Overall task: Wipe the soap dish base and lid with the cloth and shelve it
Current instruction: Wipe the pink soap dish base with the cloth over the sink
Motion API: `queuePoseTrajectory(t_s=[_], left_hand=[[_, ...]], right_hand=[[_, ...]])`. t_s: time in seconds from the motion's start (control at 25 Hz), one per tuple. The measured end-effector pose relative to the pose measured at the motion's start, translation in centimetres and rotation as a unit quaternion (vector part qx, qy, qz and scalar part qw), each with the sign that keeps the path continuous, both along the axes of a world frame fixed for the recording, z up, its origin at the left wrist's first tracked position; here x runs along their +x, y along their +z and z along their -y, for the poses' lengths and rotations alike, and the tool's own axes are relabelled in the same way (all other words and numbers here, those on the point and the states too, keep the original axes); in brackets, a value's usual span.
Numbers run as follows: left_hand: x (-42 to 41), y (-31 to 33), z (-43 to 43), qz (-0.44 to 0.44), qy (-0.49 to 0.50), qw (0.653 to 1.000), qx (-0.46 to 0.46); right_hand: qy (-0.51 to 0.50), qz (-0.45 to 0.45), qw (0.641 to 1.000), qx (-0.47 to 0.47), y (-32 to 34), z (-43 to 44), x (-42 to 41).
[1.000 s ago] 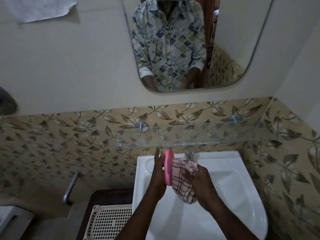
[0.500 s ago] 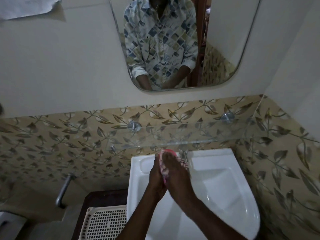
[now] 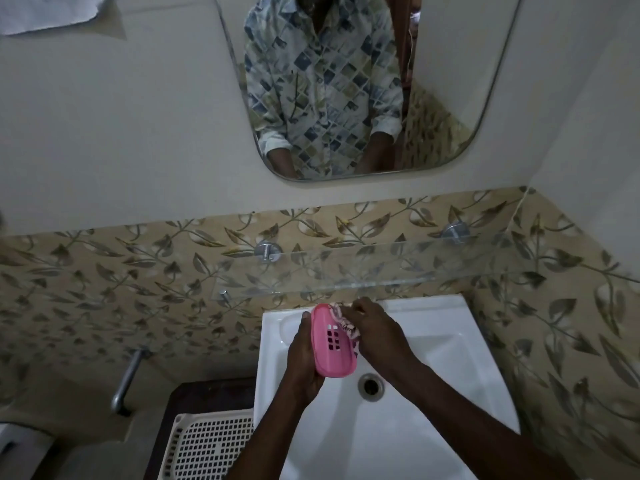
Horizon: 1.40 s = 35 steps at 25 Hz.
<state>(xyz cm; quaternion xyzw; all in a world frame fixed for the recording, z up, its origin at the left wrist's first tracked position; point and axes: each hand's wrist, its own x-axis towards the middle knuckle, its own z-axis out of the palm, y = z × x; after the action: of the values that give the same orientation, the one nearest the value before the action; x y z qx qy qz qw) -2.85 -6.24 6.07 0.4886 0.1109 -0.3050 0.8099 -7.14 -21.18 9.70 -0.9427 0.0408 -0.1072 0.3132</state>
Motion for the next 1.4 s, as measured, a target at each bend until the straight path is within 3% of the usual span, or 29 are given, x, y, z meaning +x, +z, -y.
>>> queuePoseTrajectory(t_s=[0.04, 0.12, 0.2, 0.24, 0.36, 0.48, 0.52, 0.6, 0.68, 0.8, 0.92, 1.0, 1.12, 1.24, 1.28, 1.4], left_hand=[[0.0, -0.1, -0.1, -0.016, 0.0, 1.0, 0.004], [-0.2, 0.1, 0.1, -0.038, -0.01, 0.999, -0.008], [-0.4, 0.0, 0.5, -0.029, -0.011, 0.999, -0.02], [-0.4, -0.1, 0.7, -0.025, 0.006, 0.999, -0.021], [-0.3, 0.1, 0.5, -0.026, -0.002, 0.999, -0.03], [-0.4, 0.2, 0.6, -0.026, -0.016, 0.999, -0.018], [-0.5, 0.0, 0.6, -0.031, -0.009, 0.999, -0.006], [-0.7, 0.0, 0.1, -0.038, -0.004, 0.999, -0.005], [-0.2, 0.2, -0.1, -0.022, -0.018, 1.0, -0.01], [0.5, 0.2, 0.2, 0.016, -0.025, 1.0, 0.007], [0.2, -0.3, 0.1, -0.031, -0.01, 0.999, 0.012], [0.5, 0.0, 0.1, -0.072, -0.005, 0.997, -0.004], [1.4, 0.3, 1.1, -0.104, 0.06, 0.993, 0.0], [1.8, 0.4, 0.4, -0.13, 0.064, 0.989, -0.01], [1.9, 0.3, -0.4, -0.129, 0.053, 0.99, -0.035], [2.1, -0.2, -1.8, -0.115, 0.021, 0.989, -0.094]], right_hand=[[-0.055, -0.037, 0.997, 0.028, 0.2, 0.1, 0.2], [-0.086, -0.002, 0.993, 0.08, 0.3, 0.0, 0.6], [-0.01, 0.004, 0.987, 0.158, 0.9, -1.2, 0.6], [0.047, -0.013, 0.987, 0.153, 0.7, -1.6, 0.3], [0.173, 0.069, 0.982, -0.024, 1.0, -0.1, 0.0], [0.248, 0.087, 0.962, -0.078, 0.5, 1.0, 0.6], [0.216, 0.064, 0.972, -0.062, 0.2, 0.7, 0.5], [0.058, -0.019, 0.998, -0.015, -0.2, 0.6, 0.4], [-0.038, -0.048, 0.998, 0.023, -0.5, 1.0, 0.4], [0.01, -0.006, 0.99, 0.14, 0.3, 0.1, -0.1], [0.024, -0.04, 0.998, 0.04, 1.4, 0.5, -0.3], [-0.016, -0.051, 0.998, 0.047, 1.6, 0.9, -0.5], [0.029, -0.042, 0.977, 0.206, 0.8, -3.0, -3.4], [0.174, 0.053, 0.983, -0.03, -2.2, -3.5, -7.4], [0.186, 0.071, 0.979, -0.053, -2.8, -1.4, -7.2], [0.076, 0.003, 0.996, 0.053, -2.1, 2.1, -5.9]])
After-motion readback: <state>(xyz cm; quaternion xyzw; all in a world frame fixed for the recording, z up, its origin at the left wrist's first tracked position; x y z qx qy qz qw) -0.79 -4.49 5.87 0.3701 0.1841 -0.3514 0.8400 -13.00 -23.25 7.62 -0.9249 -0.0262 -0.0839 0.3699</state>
